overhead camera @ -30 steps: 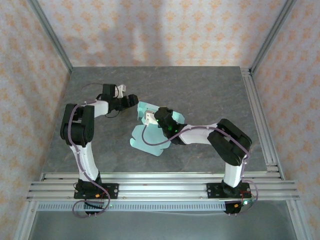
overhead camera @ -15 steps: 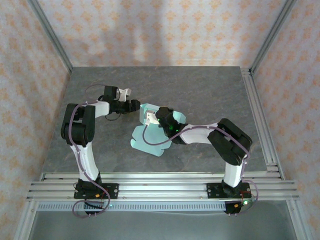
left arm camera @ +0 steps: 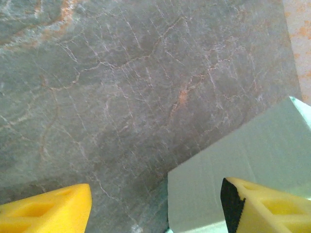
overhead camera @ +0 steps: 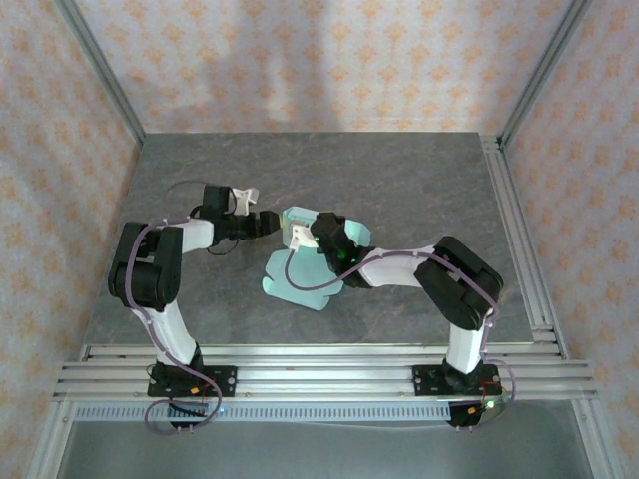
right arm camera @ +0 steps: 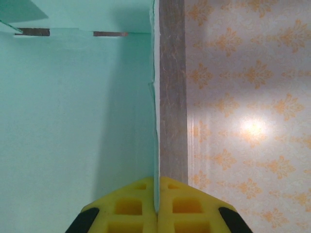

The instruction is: Fold the paper box

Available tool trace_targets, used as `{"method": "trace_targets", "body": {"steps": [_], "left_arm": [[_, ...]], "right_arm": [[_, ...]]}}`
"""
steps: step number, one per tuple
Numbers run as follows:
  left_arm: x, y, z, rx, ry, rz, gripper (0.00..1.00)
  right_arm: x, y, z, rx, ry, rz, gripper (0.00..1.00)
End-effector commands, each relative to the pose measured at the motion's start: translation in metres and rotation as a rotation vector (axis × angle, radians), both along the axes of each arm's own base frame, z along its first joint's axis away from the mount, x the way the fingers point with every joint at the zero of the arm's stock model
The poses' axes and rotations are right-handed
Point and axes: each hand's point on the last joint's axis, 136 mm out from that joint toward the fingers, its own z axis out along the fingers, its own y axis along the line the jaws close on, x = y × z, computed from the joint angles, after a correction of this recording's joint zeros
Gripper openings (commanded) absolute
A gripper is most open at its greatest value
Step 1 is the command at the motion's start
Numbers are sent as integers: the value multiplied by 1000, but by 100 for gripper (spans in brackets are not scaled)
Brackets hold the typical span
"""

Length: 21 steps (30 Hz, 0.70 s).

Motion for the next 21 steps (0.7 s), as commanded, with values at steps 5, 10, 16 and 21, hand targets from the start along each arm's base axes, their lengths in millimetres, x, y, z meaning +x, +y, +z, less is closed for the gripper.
{"method": "trace_targets", "body": {"steps": [5,10,16,21], "left_arm": [[-12,-17,9,1,-71,-21,73],[-18,-20,7,18,-77,-27,74],[-23,-23,8,29,-75,-53,75],[-29,-20,9,62,-77,-64,75]], "right_arm": [[1,4,-3,-30,-19,1,0],[1,5,-3,-33,-17,0,0],[-1,6,-6,-38,-5,2,0],[-1,8,-5,-38,-3,4,0]]}}
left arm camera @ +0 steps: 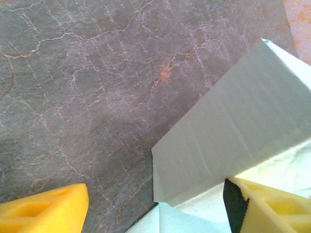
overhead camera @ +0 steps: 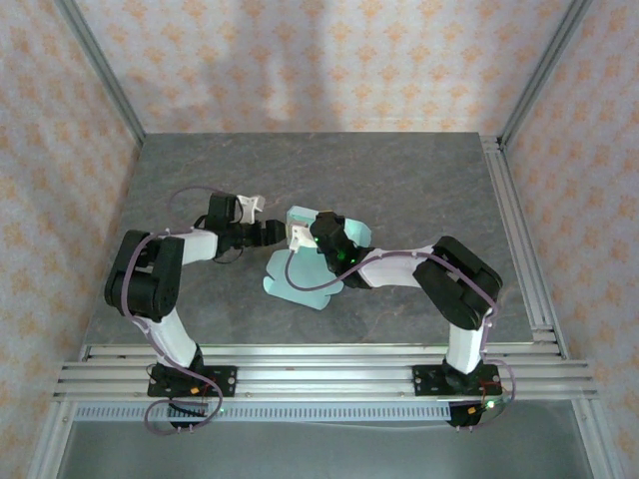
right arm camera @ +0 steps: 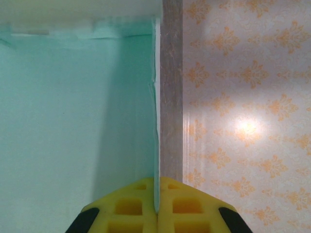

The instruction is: Fold the paper box

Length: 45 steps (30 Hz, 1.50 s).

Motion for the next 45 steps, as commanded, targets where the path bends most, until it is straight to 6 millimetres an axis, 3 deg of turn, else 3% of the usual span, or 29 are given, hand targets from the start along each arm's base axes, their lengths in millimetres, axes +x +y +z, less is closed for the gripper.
{"method": "trace_targets", "body": {"steps": [1,8,17,27,29,45], "left_arm": [[-9,-4,9,31,-34,-37,75],[-8,-3,6,56,-22,-57,81],[-2,-8,9,39,-29,-77,75],[7,-6,-4,59,16,-54,68],[8,-6,-4,55,15,-53,63],[9,-8,-9,48,39,-51,58]], "right_arm": [[-2,8,-6,-14,12,8,0],[-1,11,-5,-14,10,10,0],[-1,15,-7,-25,15,19,0],[-11,19,-5,-10,113,25,0],[-13,19,-5,-8,132,24,0],[-26,24,1,9,242,30,0]]}}
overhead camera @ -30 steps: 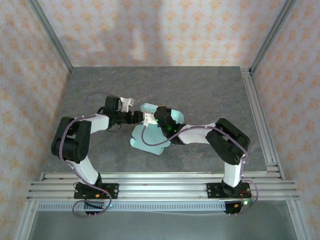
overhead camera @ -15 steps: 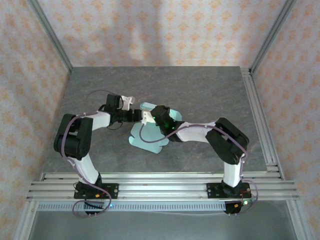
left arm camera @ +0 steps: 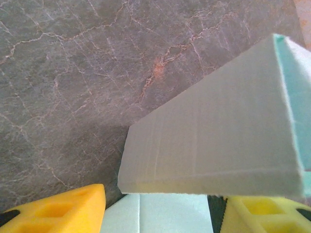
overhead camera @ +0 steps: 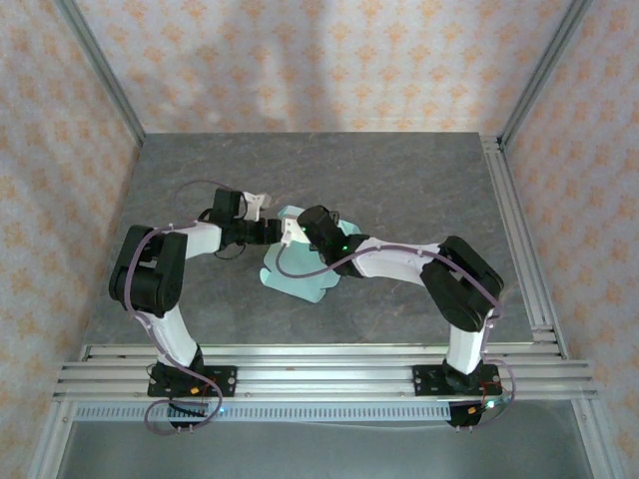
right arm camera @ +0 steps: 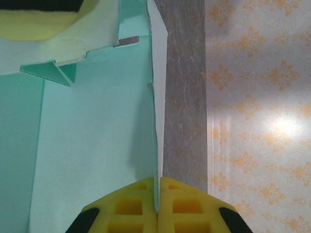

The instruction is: Fold the paper box

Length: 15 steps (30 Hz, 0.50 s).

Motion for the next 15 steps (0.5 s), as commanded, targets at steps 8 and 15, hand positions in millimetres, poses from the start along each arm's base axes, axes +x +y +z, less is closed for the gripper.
{"method": "trace_targets", "body": {"steps": [8,15], "left_arm": [[0,-2,15,12,-32,-13,62],[-4,-8,23,-35,-54,-51,61]], "right_arm": [[-15,8,-10,-27,107,17,0],[-12,5,-19,-53,136,-6,0]]}}
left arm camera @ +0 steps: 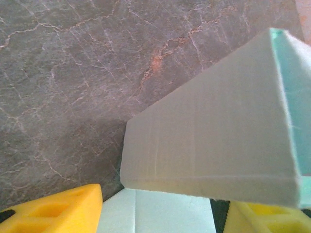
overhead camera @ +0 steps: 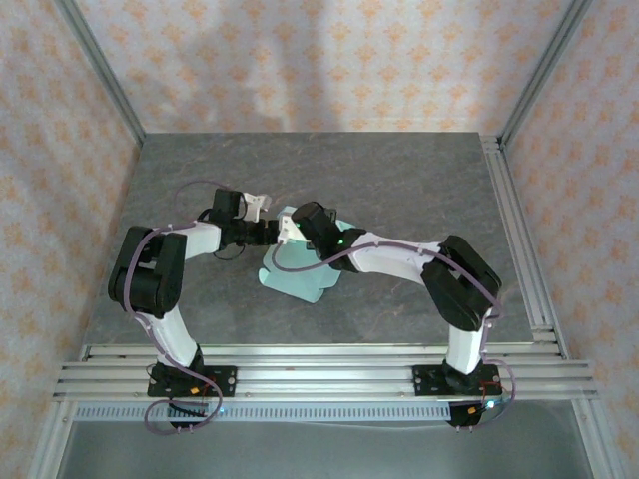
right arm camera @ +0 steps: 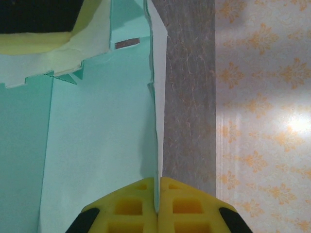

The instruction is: Fold the paper box

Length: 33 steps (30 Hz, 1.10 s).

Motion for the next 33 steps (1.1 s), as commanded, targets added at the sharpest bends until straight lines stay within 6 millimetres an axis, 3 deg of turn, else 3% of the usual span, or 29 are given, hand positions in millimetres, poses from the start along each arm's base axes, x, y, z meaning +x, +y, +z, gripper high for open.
{"method": "trace_targets", "body": {"steps": [1,8,17,24,33], "left_arm": [[1,-7,22,-31,-69,-39,61],[5,-11,26,-42,-99,-79,60],[-8,-13,25,-43,-90,-124,58],[-1,-16,26,-51,-99,-146,59],[2,-6,26,-46,-110,-116,62]], "right_arm": [[-10,2,-22,-51,80,19,0],[-8,1,-23,-55,86,14,0],[-6,-2,-25,-48,94,-8,0],[-6,-1,-26,-48,100,-9,0],[-6,1,-20,-4,170,-42,0]]}}
